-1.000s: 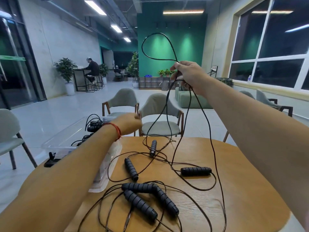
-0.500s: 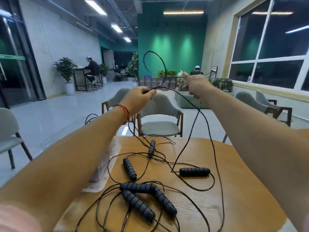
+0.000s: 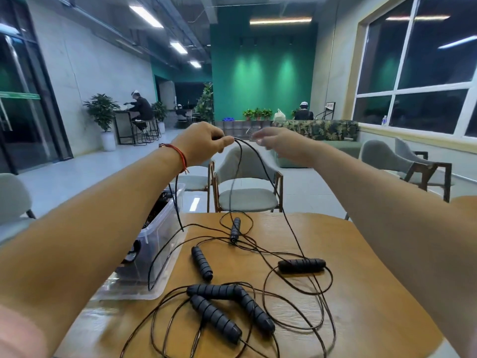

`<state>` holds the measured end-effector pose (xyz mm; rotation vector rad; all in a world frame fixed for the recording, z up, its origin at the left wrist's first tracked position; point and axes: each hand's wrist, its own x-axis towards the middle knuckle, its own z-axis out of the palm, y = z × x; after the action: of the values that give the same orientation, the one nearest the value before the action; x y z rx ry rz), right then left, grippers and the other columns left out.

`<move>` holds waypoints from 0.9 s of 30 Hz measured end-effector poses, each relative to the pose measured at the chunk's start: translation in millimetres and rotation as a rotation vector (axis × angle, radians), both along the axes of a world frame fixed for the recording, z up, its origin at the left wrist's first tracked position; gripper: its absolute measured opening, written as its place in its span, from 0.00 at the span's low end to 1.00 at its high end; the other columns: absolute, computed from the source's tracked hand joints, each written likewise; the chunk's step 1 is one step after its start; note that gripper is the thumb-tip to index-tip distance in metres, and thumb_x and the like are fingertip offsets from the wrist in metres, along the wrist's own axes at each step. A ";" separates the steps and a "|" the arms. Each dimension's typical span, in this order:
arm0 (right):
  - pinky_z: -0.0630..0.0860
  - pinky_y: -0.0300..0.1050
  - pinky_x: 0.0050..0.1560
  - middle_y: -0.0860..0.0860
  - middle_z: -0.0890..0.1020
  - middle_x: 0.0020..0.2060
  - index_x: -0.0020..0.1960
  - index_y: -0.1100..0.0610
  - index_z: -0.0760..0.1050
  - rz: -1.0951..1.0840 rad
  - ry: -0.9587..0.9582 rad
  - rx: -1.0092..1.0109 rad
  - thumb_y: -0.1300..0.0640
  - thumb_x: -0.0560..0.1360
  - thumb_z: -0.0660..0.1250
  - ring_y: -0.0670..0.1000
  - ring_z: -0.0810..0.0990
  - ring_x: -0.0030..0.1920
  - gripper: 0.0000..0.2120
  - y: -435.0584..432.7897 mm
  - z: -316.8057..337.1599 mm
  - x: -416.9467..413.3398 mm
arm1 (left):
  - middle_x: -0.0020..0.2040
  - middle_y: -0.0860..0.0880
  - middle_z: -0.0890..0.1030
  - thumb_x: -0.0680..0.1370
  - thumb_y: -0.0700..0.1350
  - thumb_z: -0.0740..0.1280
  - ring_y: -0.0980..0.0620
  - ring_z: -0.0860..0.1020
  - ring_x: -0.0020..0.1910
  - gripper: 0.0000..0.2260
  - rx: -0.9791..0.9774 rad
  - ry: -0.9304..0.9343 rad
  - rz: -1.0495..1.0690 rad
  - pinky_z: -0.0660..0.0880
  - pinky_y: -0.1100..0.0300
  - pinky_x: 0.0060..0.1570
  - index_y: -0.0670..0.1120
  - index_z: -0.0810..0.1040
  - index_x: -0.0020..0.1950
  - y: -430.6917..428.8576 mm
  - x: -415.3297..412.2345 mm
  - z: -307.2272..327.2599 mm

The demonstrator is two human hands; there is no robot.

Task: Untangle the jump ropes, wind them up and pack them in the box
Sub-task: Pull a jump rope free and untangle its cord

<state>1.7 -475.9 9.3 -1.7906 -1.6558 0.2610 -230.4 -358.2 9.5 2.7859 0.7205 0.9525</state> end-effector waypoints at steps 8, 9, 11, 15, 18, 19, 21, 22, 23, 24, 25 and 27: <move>0.81 0.49 0.47 0.49 0.74 0.36 0.57 0.55 0.82 0.206 0.196 0.009 0.47 0.83 0.69 0.47 0.74 0.35 0.12 11.1 -1.9 -36.1 | 0.38 0.50 0.79 0.84 0.58 0.66 0.55 0.74 0.33 0.17 -0.023 -0.084 -0.084 0.71 0.68 0.34 0.44 0.82 0.51 -4.9 7.5 -2.6; 0.79 0.46 0.40 0.47 0.71 0.33 0.54 0.54 0.83 0.182 0.185 0.052 0.45 0.84 0.69 0.47 0.71 0.33 0.13 8.2 0.7 -35.1 | 0.38 0.49 0.79 0.84 0.58 0.66 0.56 0.74 0.32 0.17 -0.087 -0.115 -0.099 0.71 0.69 0.33 0.43 0.81 0.53 -4.4 3.9 -6.1; 0.70 0.41 0.31 0.45 0.71 0.29 0.49 0.53 0.84 0.113 0.196 0.186 0.43 0.84 0.67 0.45 0.67 0.29 0.15 3.2 6.5 -29.8 | 0.37 0.49 0.77 0.84 0.57 0.67 0.55 0.73 0.31 0.17 -0.237 -0.124 -0.128 0.73 0.68 0.30 0.42 0.80 0.54 -2.3 -3.1 -20.1; 0.64 0.38 0.25 0.47 0.72 0.31 0.52 0.61 0.82 -0.050 0.405 0.437 0.47 0.85 0.66 0.43 0.65 0.24 0.17 -5.4 22.7 -8.9 | 0.35 0.50 0.76 0.84 0.52 0.68 0.58 0.73 0.29 0.15 -0.398 -0.023 -0.085 0.77 0.66 0.34 0.40 0.80 0.52 10.0 -17.1 -69.7; 0.69 0.40 0.34 0.48 0.77 0.38 0.48 0.55 0.82 -0.243 0.531 0.584 0.46 0.85 0.66 0.43 0.71 0.32 0.14 -12.4 35.2 15.2 | 0.36 0.50 0.77 0.84 0.52 0.69 0.58 0.75 0.31 0.12 -0.465 -0.086 -0.064 0.78 0.59 0.39 0.44 0.81 0.49 17.7 -30.2 -96.1; 0.70 0.43 0.38 0.50 0.79 0.40 0.48 0.54 0.82 -0.296 0.537 0.607 0.45 0.85 0.66 0.46 0.72 0.35 0.14 -13.9 36.1 24.0 | 0.37 0.50 0.77 0.84 0.52 0.68 0.59 0.76 0.32 0.13 -0.481 -0.110 -0.060 0.78 0.58 0.40 0.43 0.82 0.49 18.8 -32.7 -99.6; 0.73 0.47 0.45 0.53 0.80 0.44 0.50 0.53 0.84 -0.370 0.486 0.578 0.44 0.84 0.66 0.49 0.75 0.39 0.14 -13.2 30.8 37.4 | 0.38 0.51 0.78 0.85 0.54 0.66 0.59 0.77 0.33 0.16 -0.477 -0.145 -0.022 0.78 0.58 0.41 0.43 0.81 0.48 21.1 -33.6 -97.8; 0.74 0.48 0.46 0.53 0.81 0.45 0.51 0.54 0.84 -0.400 0.431 0.525 0.44 0.84 0.66 0.49 0.75 0.40 0.15 -11.2 25.7 42.9 | 0.37 0.50 0.77 0.86 0.56 0.63 0.56 0.77 0.34 0.17 -0.459 -0.155 0.010 0.77 0.57 0.41 0.45 0.80 0.45 21.0 -32.3 -93.5; 0.75 0.48 0.44 0.52 0.81 0.43 0.52 0.55 0.85 -0.421 0.364 0.451 0.44 0.84 0.66 0.49 0.75 0.39 0.16 -8.5 20.0 47.6 | 0.36 0.49 0.76 0.86 0.57 0.61 0.53 0.75 0.34 0.19 -0.440 -0.166 0.038 0.77 0.56 0.40 0.46 0.77 0.42 20.7 -30.3 -88.0; 0.74 0.47 0.40 0.50 0.79 0.40 0.54 0.58 0.85 -0.423 0.292 0.362 0.45 0.84 0.65 0.48 0.73 0.36 0.17 -6.7 14.2 50.7 | 0.35 0.49 0.74 0.87 0.57 0.60 0.51 0.74 0.34 0.20 -0.429 -0.193 0.051 0.76 0.54 0.39 0.48 0.75 0.41 19.9 -27.9 -81.8; 0.71 0.45 0.36 0.49 0.78 0.38 0.57 0.60 0.85 -0.414 0.231 0.270 0.47 0.84 0.64 0.47 0.72 0.34 0.18 -5.4 7.8 52.1 | 0.35 0.49 0.73 0.87 0.57 0.58 0.51 0.72 0.34 0.20 -0.423 -0.224 0.057 0.76 0.55 0.38 0.48 0.73 0.40 19.1 -25.6 -75.1; 0.70 0.43 0.33 0.50 0.77 0.36 0.58 0.60 0.84 -0.364 0.156 0.112 0.48 0.85 0.64 0.48 0.72 0.32 0.17 -5.5 -3.5 51.7 | 0.35 0.49 0.72 0.88 0.57 0.56 0.52 0.71 0.32 0.20 -0.369 -0.282 0.085 0.73 0.58 0.33 0.49 0.72 0.40 16.8 -22.0 -55.4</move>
<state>53.4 -481.4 5.8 -1.8938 -1.1871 0.1371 -252.4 -341.4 -45.9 2.2653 0.8728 1.0731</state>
